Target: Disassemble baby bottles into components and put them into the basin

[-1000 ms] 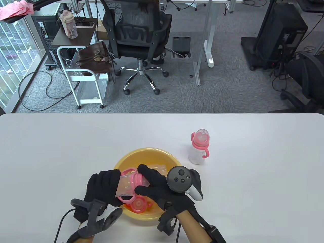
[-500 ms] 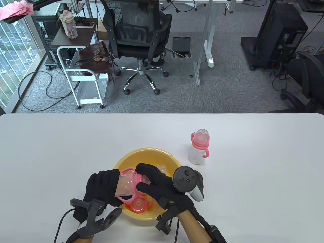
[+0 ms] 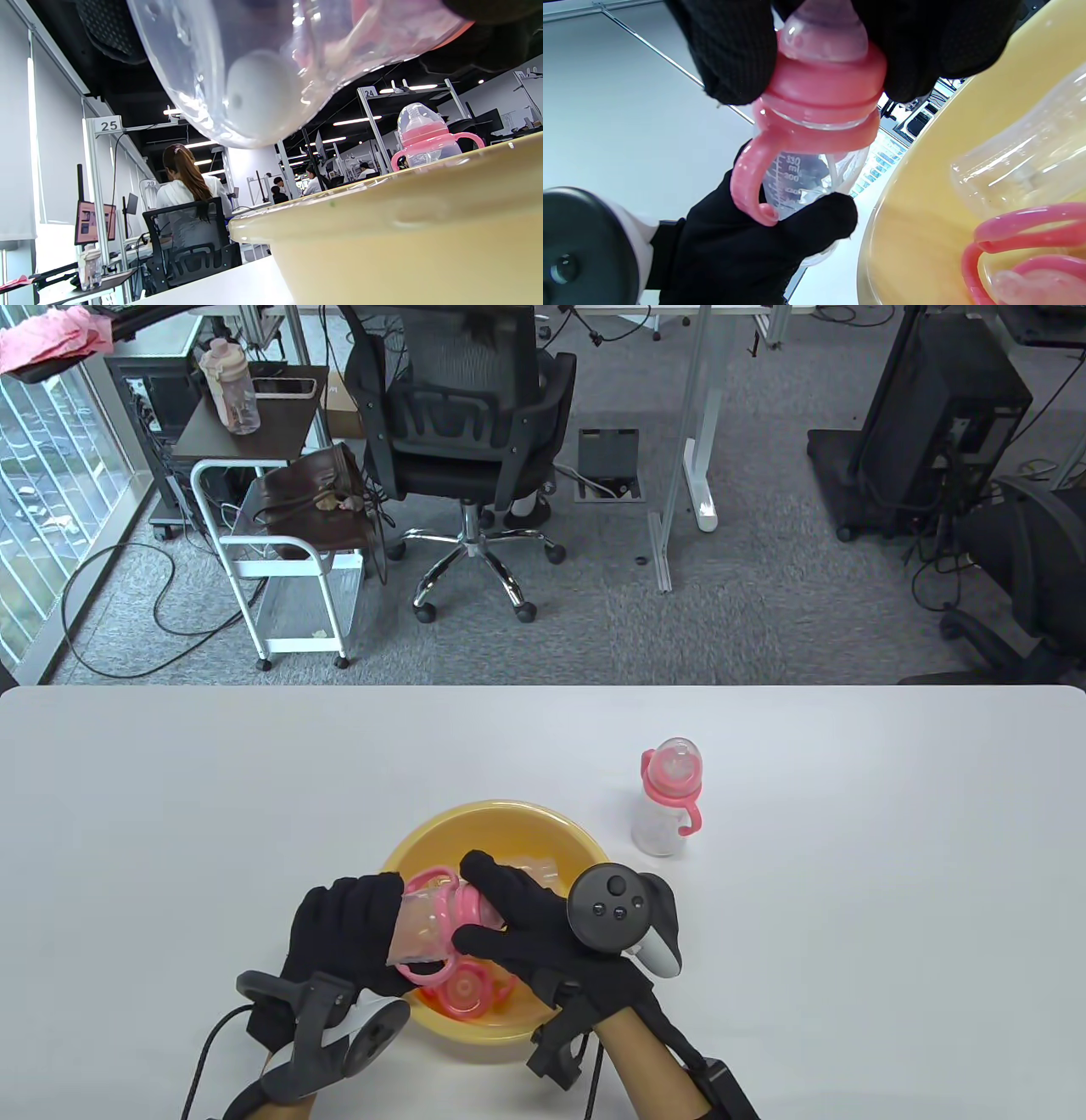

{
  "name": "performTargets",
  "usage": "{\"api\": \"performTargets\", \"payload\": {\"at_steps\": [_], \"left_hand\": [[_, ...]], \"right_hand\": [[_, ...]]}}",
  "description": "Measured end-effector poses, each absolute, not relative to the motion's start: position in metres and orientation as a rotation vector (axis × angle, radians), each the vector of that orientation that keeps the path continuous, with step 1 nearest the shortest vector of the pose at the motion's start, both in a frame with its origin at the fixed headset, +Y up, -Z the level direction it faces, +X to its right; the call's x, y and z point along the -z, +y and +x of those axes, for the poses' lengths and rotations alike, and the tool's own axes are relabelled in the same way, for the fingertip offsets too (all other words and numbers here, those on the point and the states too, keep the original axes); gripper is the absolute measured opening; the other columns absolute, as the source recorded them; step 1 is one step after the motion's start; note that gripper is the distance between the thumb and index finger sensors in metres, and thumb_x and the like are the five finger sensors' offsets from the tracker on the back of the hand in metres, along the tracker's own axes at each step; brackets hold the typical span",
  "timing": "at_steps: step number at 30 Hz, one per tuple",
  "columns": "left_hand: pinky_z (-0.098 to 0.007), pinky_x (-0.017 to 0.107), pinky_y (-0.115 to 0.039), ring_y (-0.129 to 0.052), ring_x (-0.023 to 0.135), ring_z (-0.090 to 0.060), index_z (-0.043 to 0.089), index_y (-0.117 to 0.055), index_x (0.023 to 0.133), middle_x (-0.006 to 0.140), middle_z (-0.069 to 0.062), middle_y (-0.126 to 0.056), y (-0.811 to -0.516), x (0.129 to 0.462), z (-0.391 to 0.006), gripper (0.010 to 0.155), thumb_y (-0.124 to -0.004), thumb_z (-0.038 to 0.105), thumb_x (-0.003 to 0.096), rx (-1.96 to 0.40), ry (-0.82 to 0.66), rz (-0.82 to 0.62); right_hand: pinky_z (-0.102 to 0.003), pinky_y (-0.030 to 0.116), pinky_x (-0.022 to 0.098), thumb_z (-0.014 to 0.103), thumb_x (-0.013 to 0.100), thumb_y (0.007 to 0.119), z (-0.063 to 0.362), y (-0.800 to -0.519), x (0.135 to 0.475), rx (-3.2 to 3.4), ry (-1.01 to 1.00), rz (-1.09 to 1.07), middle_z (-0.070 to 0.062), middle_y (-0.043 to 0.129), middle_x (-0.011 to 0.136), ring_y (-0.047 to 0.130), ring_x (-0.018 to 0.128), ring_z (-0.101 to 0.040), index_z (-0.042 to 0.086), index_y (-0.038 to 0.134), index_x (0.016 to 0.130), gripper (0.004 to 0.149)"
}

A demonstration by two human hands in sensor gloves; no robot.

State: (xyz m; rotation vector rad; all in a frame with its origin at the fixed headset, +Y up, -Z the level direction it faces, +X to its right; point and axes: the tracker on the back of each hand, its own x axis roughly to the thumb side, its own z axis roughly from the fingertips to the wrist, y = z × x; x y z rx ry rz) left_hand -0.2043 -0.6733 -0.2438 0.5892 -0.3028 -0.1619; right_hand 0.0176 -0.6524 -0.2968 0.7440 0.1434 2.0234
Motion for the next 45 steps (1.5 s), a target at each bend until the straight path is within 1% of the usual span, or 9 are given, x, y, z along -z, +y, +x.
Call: {"api": "performTargets", "payload": {"at_steps": [3, 7, 10, 14, 29, 33, 37, 41, 45], "left_hand": [[-0.055, 0.066, -0.075, -0.095, 0.084, -0.03, 0.014, -0.06, 0.103, 0.094, -0.01, -0.084, -0.674, 0.244, -0.205, 0.098, -0.064, 0.077, 0.0293, 0.145, -0.304, 0.585], [-0.054, 0.066, -0.076, -0.096, 0.083, -0.029, 0.013, -0.061, 0.103, 0.093, -0.009, -0.085, -0.673, 0.245, -0.205, 0.098, -0.064, 0.078, 0.0293, 0.129, -0.301, 0.579], [-0.055, 0.066, -0.076, -0.096, 0.082, -0.03, 0.013, -0.062, 0.103, 0.093, -0.01, -0.086, -0.673, 0.246, -0.209, 0.098, -0.065, 0.077, 0.0292, 0.095, -0.287, 0.564], [-0.055, 0.065, -0.076, -0.096, 0.082, -0.03, 0.013, -0.062, 0.103, 0.093, -0.01, -0.086, -0.673, 0.248, -0.211, 0.098, -0.064, 0.077, 0.0294, 0.11, -0.28, 0.557], [-0.055, 0.066, -0.076, -0.096, 0.082, -0.03, 0.013, -0.061, 0.103, 0.093, -0.011, -0.086, -0.674, 0.25, -0.214, 0.098, -0.065, 0.077, 0.0293, 0.122, -0.265, 0.537], [-0.055, 0.065, -0.076, -0.096, 0.082, -0.03, 0.013, -0.061, 0.103, 0.093, -0.01, -0.086, -0.676, 0.254, -0.222, 0.098, -0.065, 0.077, 0.0294, 0.13, -0.224, 0.521], [-0.055, 0.065, -0.076, -0.096, 0.082, -0.031, 0.012, -0.061, 0.103, 0.093, -0.01, -0.086, -0.676, 0.256, -0.231, 0.098, -0.065, 0.077, 0.0295, 0.107, -0.181, 0.512], [-0.055, 0.065, -0.076, -0.096, 0.082, -0.031, 0.013, -0.061, 0.103, 0.093, -0.011, -0.086, -0.675, 0.256, -0.236, 0.098, -0.065, 0.077, 0.0297, 0.092, -0.162, 0.518], [-0.055, 0.065, -0.076, -0.096, 0.082, -0.031, 0.013, -0.061, 0.103, 0.093, -0.011, -0.085, -0.675, 0.257, -0.237, 0.098, -0.065, 0.077, 0.0296, 0.093, -0.159, 0.521]], "right_hand": [[-0.06, 0.074, 0.06, 0.04, 0.054, 0.082, 0.019, -0.65, 0.297, -2.049, 0.108, 0.799, -0.03, 0.058, 0.109, 0.081, 0.081, -0.054, 0.01, 0.049, 0.114, 0.075], [-0.061, 0.072, 0.062, 0.038, 0.052, 0.086, 0.021, -0.649, 0.296, -2.054, 0.042, 0.842, -0.026, 0.056, 0.111, 0.078, 0.084, -0.054, 0.012, 0.049, 0.113, 0.075], [-0.061, 0.071, 0.063, 0.038, 0.052, 0.086, 0.021, -0.643, 0.293, -2.125, -0.061, 0.892, -0.025, 0.055, 0.112, 0.077, 0.084, -0.054, 0.013, 0.049, 0.113, 0.075], [-0.061, 0.072, 0.062, 0.039, 0.053, 0.084, 0.023, -0.627, 0.287, -2.103, -0.151, 0.887, -0.029, 0.055, 0.11, 0.078, 0.083, -0.054, 0.011, 0.048, 0.113, 0.076], [-0.059, 0.074, 0.059, 0.041, 0.054, 0.081, 0.045, -0.568, 0.257, -1.944, -0.491, 0.782, -0.031, 0.056, 0.108, 0.081, 0.079, -0.054, 0.008, 0.046, 0.113, 0.076], [-0.061, 0.073, 0.06, 0.04, 0.055, 0.081, 0.054, -0.558, 0.255, -1.965, -0.448, 0.749, -0.032, 0.055, 0.109, 0.08, 0.08, -0.055, 0.007, 0.046, 0.114, 0.076], [-0.061, 0.073, 0.059, 0.041, 0.055, 0.081, 0.058, -0.558, 0.259, -2.094, -0.287, 0.727, -0.033, 0.056, 0.108, 0.081, 0.079, -0.055, 0.006, 0.045, 0.115, 0.078], [-0.06, 0.075, 0.057, 0.041, 0.055, 0.082, 0.051, -0.568, 0.267, -2.282, -0.003, 0.74, -0.034, 0.058, 0.107, 0.082, 0.077, -0.055, 0.005, 0.048, 0.114, 0.077], [-0.06, 0.075, 0.056, 0.042, 0.055, 0.081, 0.036, -0.583, 0.272, -2.439, 0.097, 0.739, -0.034, 0.059, 0.106, 0.083, 0.076, -0.054, 0.005, 0.049, 0.114, 0.076]]}}
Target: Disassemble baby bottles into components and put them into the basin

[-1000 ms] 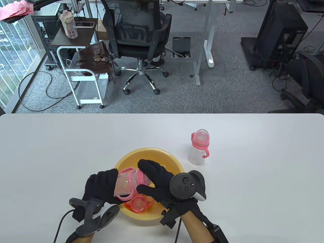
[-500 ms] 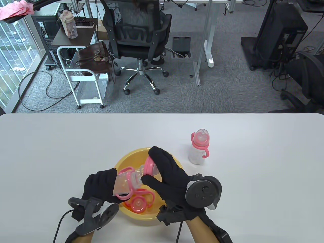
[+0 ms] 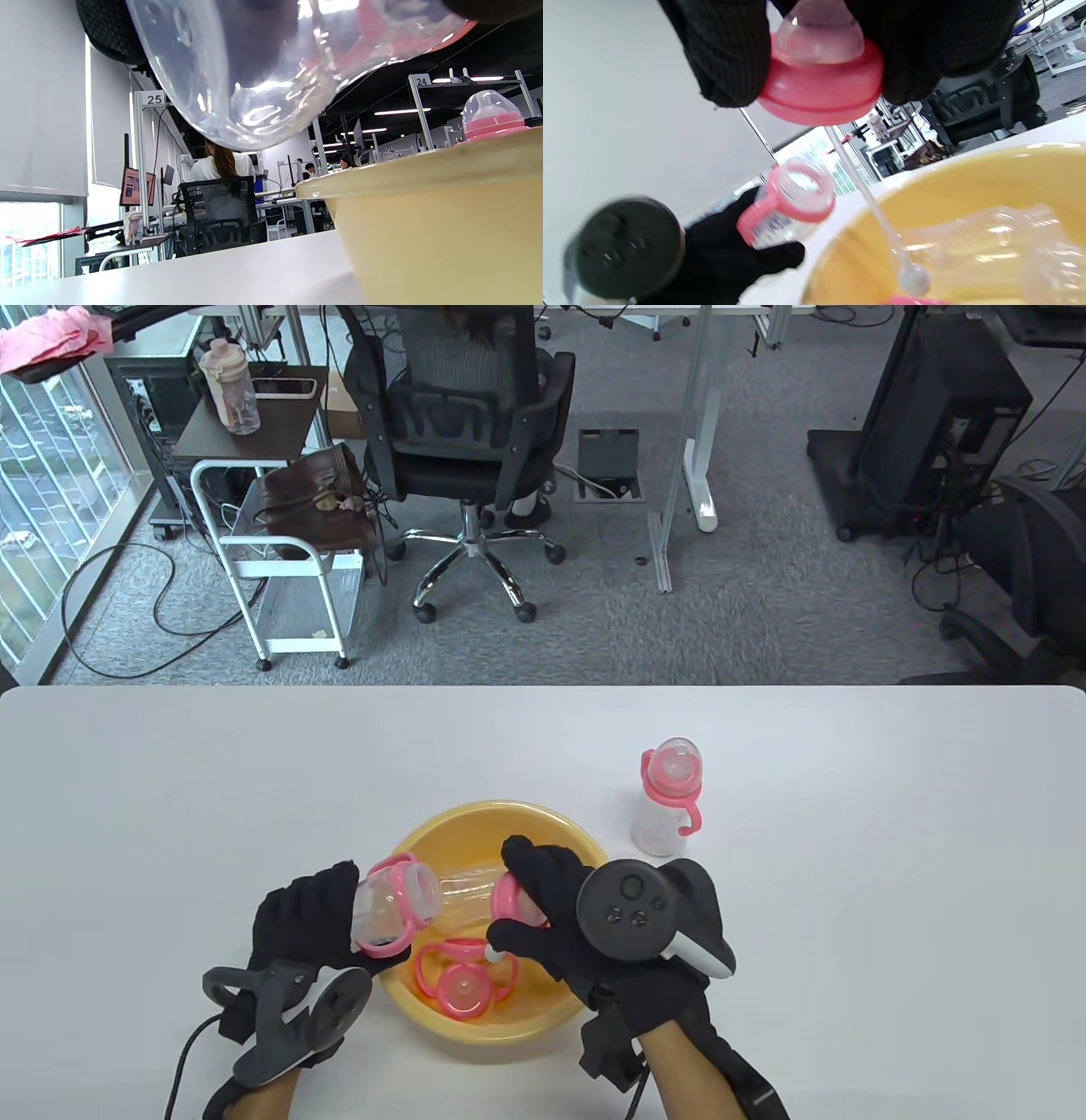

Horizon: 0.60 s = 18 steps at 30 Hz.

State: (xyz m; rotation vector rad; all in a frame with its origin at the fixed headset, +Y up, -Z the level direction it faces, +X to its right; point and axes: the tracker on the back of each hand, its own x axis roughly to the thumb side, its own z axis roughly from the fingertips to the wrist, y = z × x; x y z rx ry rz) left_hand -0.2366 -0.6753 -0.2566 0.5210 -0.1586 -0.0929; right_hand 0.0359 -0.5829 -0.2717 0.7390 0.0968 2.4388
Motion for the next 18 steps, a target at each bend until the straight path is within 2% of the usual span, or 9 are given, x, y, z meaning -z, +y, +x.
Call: {"api": "performTargets", "payload": {"at_steps": [11, 18], "left_hand": [[-0.055, 0.065, -0.076, -0.096, 0.082, -0.031, 0.012, -0.061, 0.103, 0.093, -0.01, -0.086, -0.675, 0.257, -0.237, 0.098, -0.065, 0.077, 0.0296, 0.091, -0.158, 0.522], [-0.055, 0.065, -0.076, -0.096, 0.082, -0.031, 0.012, -0.061, 0.103, 0.093, -0.01, -0.086, -0.676, 0.257, -0.237, 0.098, -0.065, 0.077, 0.0297, 0.084, -0.159, 0.524]], "right_hand": [[-0.06, 0.075, 0.057, 0.041, 0.055, 0.081, 0.005, -0.627, 0.28, -2.701, 0.233, 0.733, -0.034, 0.058, 0.107, 0.083, 0.076, -0.055, 0.005, 0.048, 0.114, 0.076], [-0.059, 0.077, 0.054, 0.042, 0.056, 0.079, 0.013, -0.653, 0.294, -2.593, 0.413, 0.624, -0.035, 0.06, 0.105, 0.085, 0.073, -0.054, 0.004, 0.049, 0.114, 0.075]]}}
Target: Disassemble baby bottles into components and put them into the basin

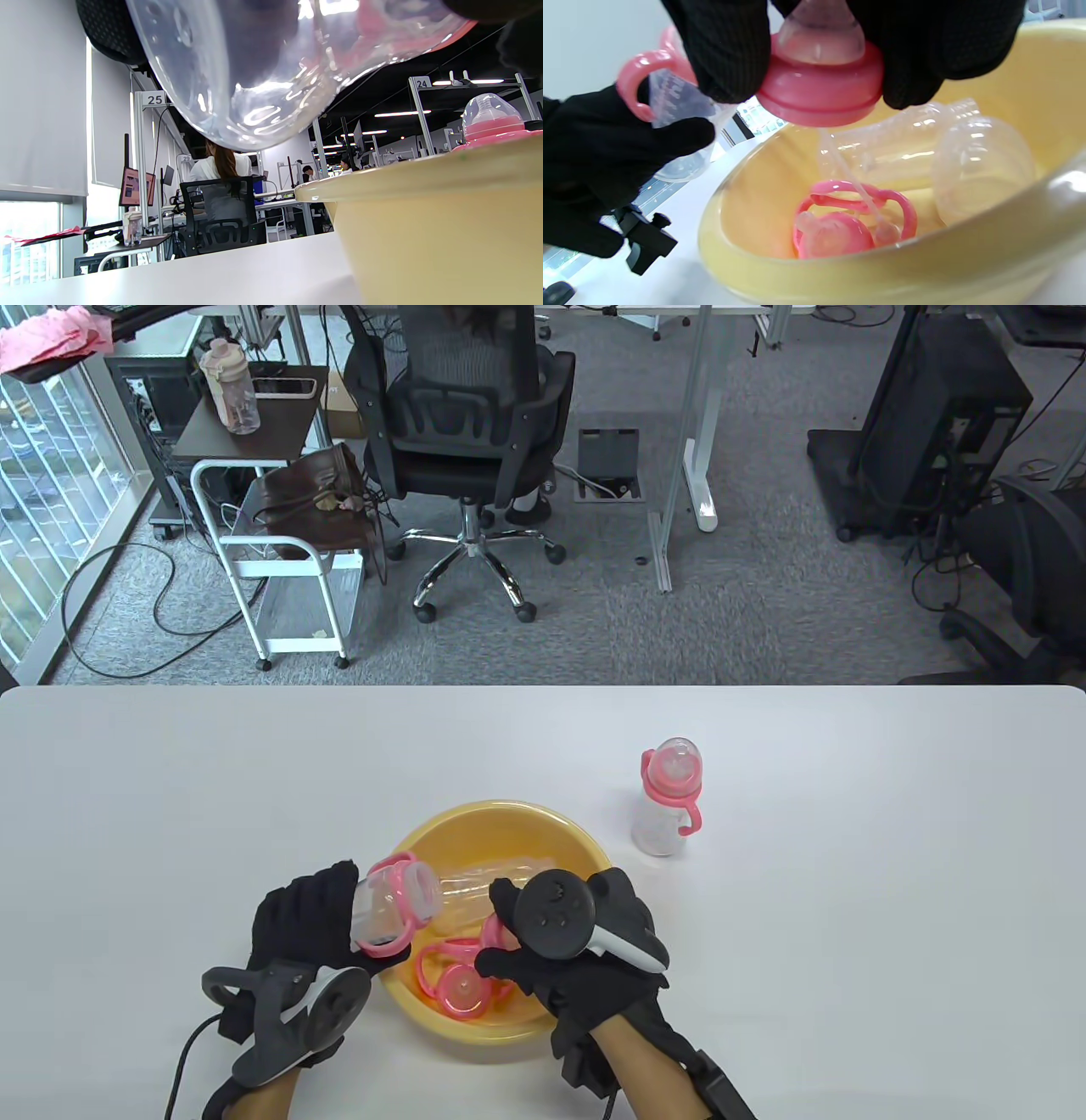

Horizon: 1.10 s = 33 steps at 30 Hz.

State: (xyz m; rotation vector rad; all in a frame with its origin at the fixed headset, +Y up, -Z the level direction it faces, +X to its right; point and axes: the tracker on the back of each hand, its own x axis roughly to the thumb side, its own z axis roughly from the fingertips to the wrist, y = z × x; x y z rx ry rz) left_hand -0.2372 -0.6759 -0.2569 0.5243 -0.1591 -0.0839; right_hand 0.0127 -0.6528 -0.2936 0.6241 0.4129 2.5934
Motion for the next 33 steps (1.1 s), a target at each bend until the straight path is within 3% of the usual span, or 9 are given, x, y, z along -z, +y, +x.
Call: {"api": "performTargets", "payload": {"at_steps": [8, 24, 33], "left_hand": [[-0.055, 0.065, -0.076, -0.096, 0.082, -0.031, 0.012, -0.061, 0.103, 0.093, -0.01, -0.085, -0.676, 0.257, -0.237, 0.098, -0.065, 0.077, 0.0297, 0.086, -0.16, 0.523], [-0.055, 0.065, -0.076, -0.096, 0.082, -0.03, 0.013, -0.061, 0.103, 0.093, -0.011, -0.086, -0.677, 0.257, -0.235, 0.098, -0.065, 0.077, 0.0296, 0.091, -0.169, 0.518], [-0.054, 0.066, -0.076, -0.096, 0.083, -0.03, 0.013, -0.061, 0.103, 0.093, -0.01, -0.085, -0.679, 0.257, -0.233, 0.098, -0.064, 0.077, 0.0297, 0.097, -0.176, 0.511]], "right_hand": [[-0.059, 0.077, 0.055, 0.041, 0.056, 0.079, 0.009, -0.677, 0.298, -2.633, 0.632, 0.608, -0.035, 0.06, 0.106, 0.085, 0.074, -0.054, 0.004, 0.05, 0.114, 0.075], [-0.059, 0.076, 0.057, 0.036, 0.056, 0.079, -0.014, -0.711, 0.293, -2.851, 0.668, 0.681, -0.035, 0.06, 0.107, 0.084, 0.077, -0.055, 0.006, 0.051, 0.114, 0.071], [-0.062, 0.072, 0.062, 0.036, 0.06, 0.074, -0.009, -0.717, 0.296, -2.761, 0.731, 0.628, -0.033, 0.059, 0.108, 0.08, 0.083, -0.056, 0.007, 0.052, 0.114, 0.065]]}}
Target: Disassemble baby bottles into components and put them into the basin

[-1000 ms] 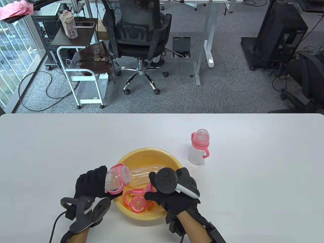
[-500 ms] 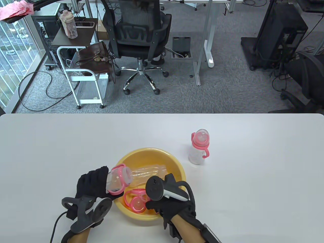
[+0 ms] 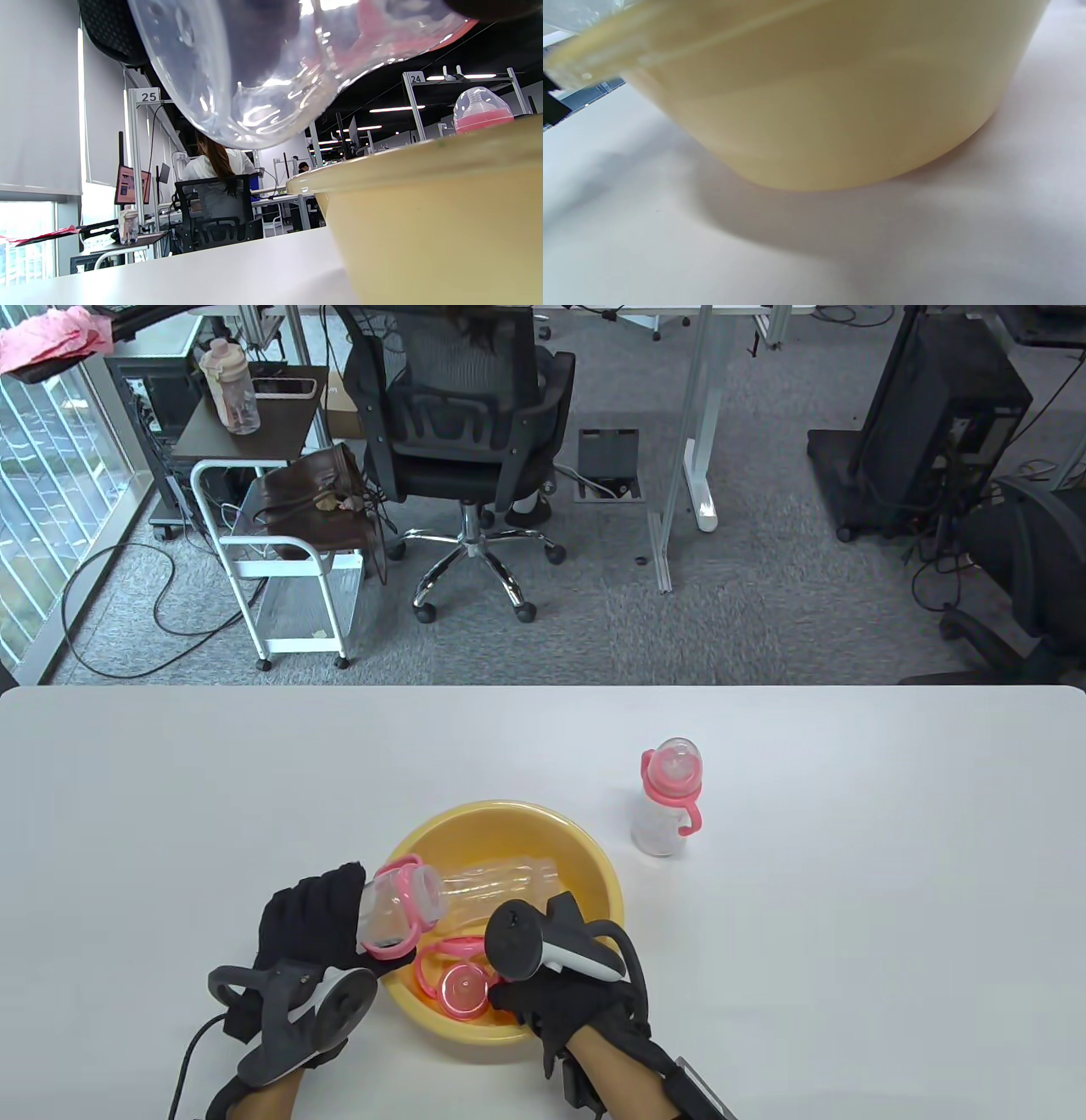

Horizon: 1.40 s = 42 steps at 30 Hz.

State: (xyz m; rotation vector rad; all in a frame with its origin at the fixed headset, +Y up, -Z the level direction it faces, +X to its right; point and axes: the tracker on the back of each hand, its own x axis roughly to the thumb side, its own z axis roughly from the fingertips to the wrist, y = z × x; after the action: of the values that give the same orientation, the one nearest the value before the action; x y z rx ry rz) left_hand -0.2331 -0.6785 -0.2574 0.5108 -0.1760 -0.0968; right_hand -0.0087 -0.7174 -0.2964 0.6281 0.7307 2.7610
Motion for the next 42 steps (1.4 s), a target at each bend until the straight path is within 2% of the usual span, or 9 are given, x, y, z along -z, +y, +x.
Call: {"api": "performTargets", "payload": {"at_steps": [6, 9, 12, 15, 20, 27, 31, 36, 42], "left_hand": [[-0.054, 0.066, -0.076, -0.096, 0.083, -0.03, 0.013, -0.061, 0.103, 0.093, -0.01, -0.085, -0.679, 0.257, -0.233, 0.098, -0.064, 0.077, 0.0297, 0.097, -0.177, 0.513], [-0.054, 0.066, -0.076, -0.096, 0.083, -0.03, 0.013, -0.061, 0.103, 0.094, -0.01, -0.085, -0.679, 0.257, -0.232, 0.098, -0.064, 0.077, 0.0297, 0.098, -0.177, 0.51], [-0.054, 0.066, -0.076, -0.096, 0.083, -0.03, 0.013, -0.061, 0.103, 0.093, -0.01, -0.085, -0.679, 0.257, -0.232, 0.098, -0.064, 0.077, 0.0297, 0.099, -0.18, 0.511], [-0.054, 0.066, -0.076, -0.096, 0.083, -0.03, 0.013, -0.061, 0.103, 0.094, -0.01, -0.085, -0.678, 0.256, -0.229, 0.098, -0.064, 0.077, 0.0296, 0.1, -0.193, 0.516], [-0.054, 0.068, -0.075, -0.095, 0.084, -0.029, 0.013, -0.06, 0.103, 0.094, -0.009, -0.085, -0.677, 0.252, -0.223, 0.098, -0.064, 0.077, 0.0294, 0.113, -0.254, 0.551], [-0.054, 0.069, -0.075, -0.095, 0.085, -0.028, 0.014, -0.06, 0.103, 0.094, -0.008, -0.085, -0.674, 0.247, -0.217, 0.098, -0.063, 0.078, 0.0288, 0.114, -0.311, 0.556], [-0.054, 0.069, -0.074, -0.095, 0.085, -0.028, 0.015, -0.06, 0.103, 0.094, -0.008, -0.085, -0.673, 0.244, -0.214, 0.098, -0.064, 0.078, 0.0281, 0.102, -0.372, 0.565], [-0.053, 0.069, -0.074, -0.095, 0.085, -0.028, 0.015, -0.06, 0.103, 0.094, -0.008, -0.085, -0.673, 0.242, -0.212, 0.098, -0.063, 0.078, 0.028, 0.098, -0.391, 0.564], [-0.054, 0.069, -0.074, -0.095, 0.085, -0.028, 0.015, -0.06, 0.103, 0.094, -0.008, -0.085, -0.676, 0.246, -0.217, 0.098, -0.063, 0.078, 0.028, 0.097, -0.365, 0.548]], "right_hand": [[-0.064, 0.071, 0.062, 0.041, 0.06, 0.071, -0.009, -0.718, 0.297, -2.741, 0.749, 0.64, -0.034, 0.059, 0.109, 0.079, 0.084, -0.057, 0.007, 0.052, 0.114, 0.066], [-0.064, 0.071, 0.062, 0.041, 0.06, 0.071, -0.007, -0.707, 0.297, -2.712, 0.69, 0.646, -0.034, 0.059, 0.108, 0.08, 0.084, -0.057, 0.007, 0.053, 0.114, 0.066], [-0.065, 0.069, 0.063, 0.041, 0.059, 0.072, -0.003, -0.687, 0.296, -2.621, 0.51, 0.658, -0.034, 0.057, 0.109, 0.078, 0.085, -0.058, 0.006, 0.05, 0.114, 0.069], [-0.07, 0.06, 0.068, 0.041, 0.058, 0.074, -0.001, -0.669, 0.293, -2.539, 0.278, 0.696, -0.035, 0.048, 0.112, 0.068, 0.092, -0.06, 0.007, 0.041, 0.116, 0.076], [-0.073, 0.046, 0.074, 0.039, 0.056, 0.078, -0.003, -0.655, 0.285, -2.4, 0.056, 0.837, -0.034, 0.036, 0.115, 0.057, 0.1, -0.061, 0.008, 0.03, 0.117, 0.083], [-0.075, 0.034, 0.076, 0.04, 0.054, 0.08, -0.009, -0.654, 0.28, -2.402, 0.014, 0.974, -0.032, 0.023, 0.117, 0.04, 0.106, -0.061, 0.01, 0.014, 0.116, 0.096], [-0.078, 0.033, 0.074, 0.043, 0.052, 0.082, -0.01, -0.654, 0.278, -2.38, 0.025, 1.025, -0.03, 0.028, 0.118, 0.041, 0.108, -0.059, 0.013, 0.014, 0.116, 0.098], [-0.078, 0.038, 0.073, 0.044, 0.051, 0.082, -0.011, -0.655, 0.276, -2.348, -0.026, 1.044, -0.026, 0.044, 0.116, 0.053, 0.106, -0.056, 0.013, 0.024, 0.117, 0.094], [-0.078, 0.04, 0.073, 0.045, 0.052, 0.082, -0.008, -0.654, 0.278, -2.363, -0.059, 1.007, -0.028, 0.048, 0.114, 0.056, 0.103, -0.058, 0.012, 0.032, 0.116, 0.088]]}}
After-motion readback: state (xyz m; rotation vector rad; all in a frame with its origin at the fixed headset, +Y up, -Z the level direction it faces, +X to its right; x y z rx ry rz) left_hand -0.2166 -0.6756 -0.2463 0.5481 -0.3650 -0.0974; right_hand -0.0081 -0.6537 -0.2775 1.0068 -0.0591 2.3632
